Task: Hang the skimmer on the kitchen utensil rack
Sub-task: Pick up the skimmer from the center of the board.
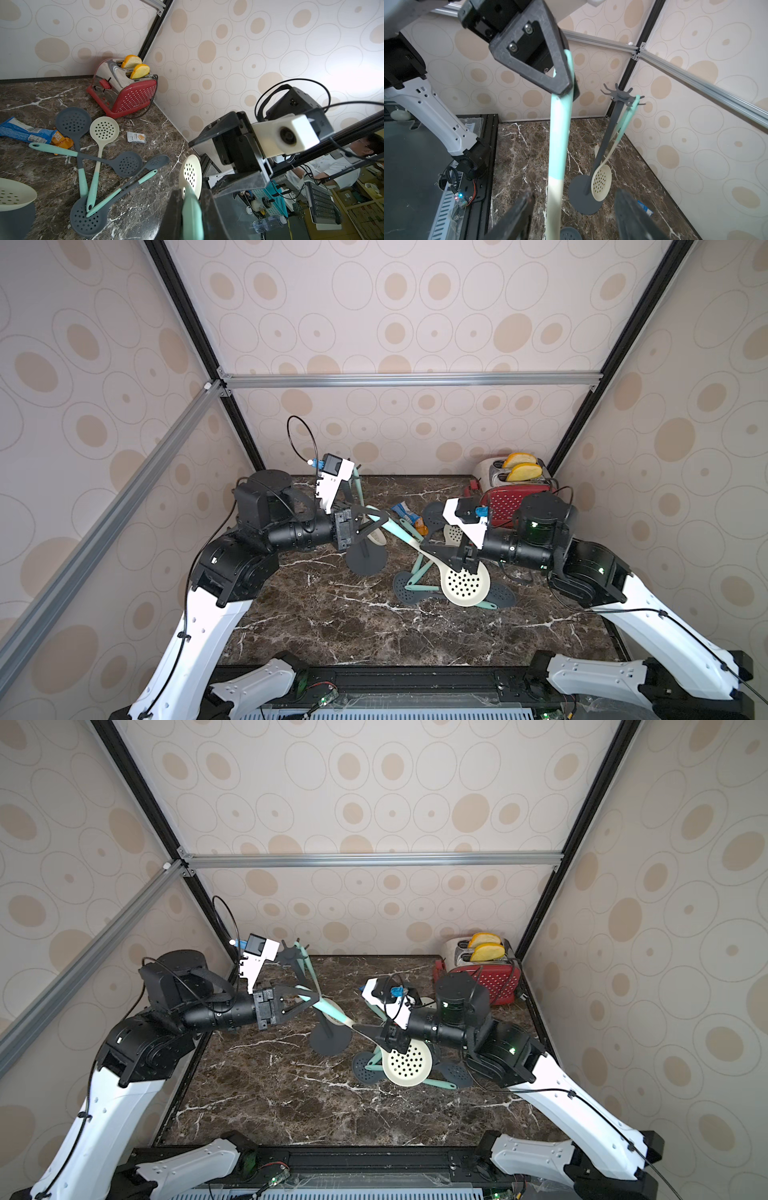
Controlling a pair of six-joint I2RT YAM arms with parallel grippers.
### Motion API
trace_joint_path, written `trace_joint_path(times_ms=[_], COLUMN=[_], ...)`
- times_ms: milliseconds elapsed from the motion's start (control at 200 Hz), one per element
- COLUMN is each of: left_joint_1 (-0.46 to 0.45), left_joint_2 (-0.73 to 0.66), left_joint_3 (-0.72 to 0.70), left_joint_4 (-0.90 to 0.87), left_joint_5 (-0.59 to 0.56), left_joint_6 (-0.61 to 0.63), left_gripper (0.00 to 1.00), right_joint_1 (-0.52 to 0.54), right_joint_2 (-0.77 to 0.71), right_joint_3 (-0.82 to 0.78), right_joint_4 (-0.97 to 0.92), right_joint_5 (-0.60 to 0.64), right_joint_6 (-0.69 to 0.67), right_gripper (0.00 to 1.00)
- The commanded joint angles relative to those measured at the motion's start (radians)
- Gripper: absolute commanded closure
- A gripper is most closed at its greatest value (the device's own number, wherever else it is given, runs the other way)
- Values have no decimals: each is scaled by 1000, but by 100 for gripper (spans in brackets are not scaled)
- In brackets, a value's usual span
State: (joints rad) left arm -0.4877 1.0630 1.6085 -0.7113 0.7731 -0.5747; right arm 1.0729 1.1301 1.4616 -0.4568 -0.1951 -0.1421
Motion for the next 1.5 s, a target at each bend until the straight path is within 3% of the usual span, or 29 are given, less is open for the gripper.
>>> trace_joint_path(times_ms=[0,235,531,651,701,761,841,941,967,1007,1237,1497], left_joint_1=[6,6,6,6,6,5,6,6,6,5,6,7], left_joint_2=[-2,-3,7,14,10,-6,-39,-97,-115,-143,-296,-260], left_joint_3=[-3,-6,-10,-9,-10,-16,-21,-55,-69,-101,-352,-541], left_joint_4=[44,44,48,45,36,23,-23,-67,-72,-75,63,387], left_joint_5=[29,19,-3,-15,-36,-89,-200,-346,-387,-447,-722,-755], left_joint_6=[10,14,9,9,18,41,87,143,152,166,326,511], left_gripper=[100,100,100,100,100,100,82,38,15,6,16,23], right_joint_1=[48,81,103,105,106,106,104,100,95,82,-33,-36], right_joint_2=[25,58,58,52,42,20,-15,-48,-53,-63,-103,-83], right_joint_3=[24,10,-29,-38,-50,-85,-126,-161,-167,-179,-243,-220], right_joint_4=[64,121,173,181,190,217,221,176,155,124,59,46], right_joint_5=[135,228,230,236,271,304,356,409,424,431,261,155], right_joint_6=[-46,-17,21,41,74,121,203,269,290,319,442,392], right_gripper=[42,60,73,86,100,100,100,100,100,100,100,100])
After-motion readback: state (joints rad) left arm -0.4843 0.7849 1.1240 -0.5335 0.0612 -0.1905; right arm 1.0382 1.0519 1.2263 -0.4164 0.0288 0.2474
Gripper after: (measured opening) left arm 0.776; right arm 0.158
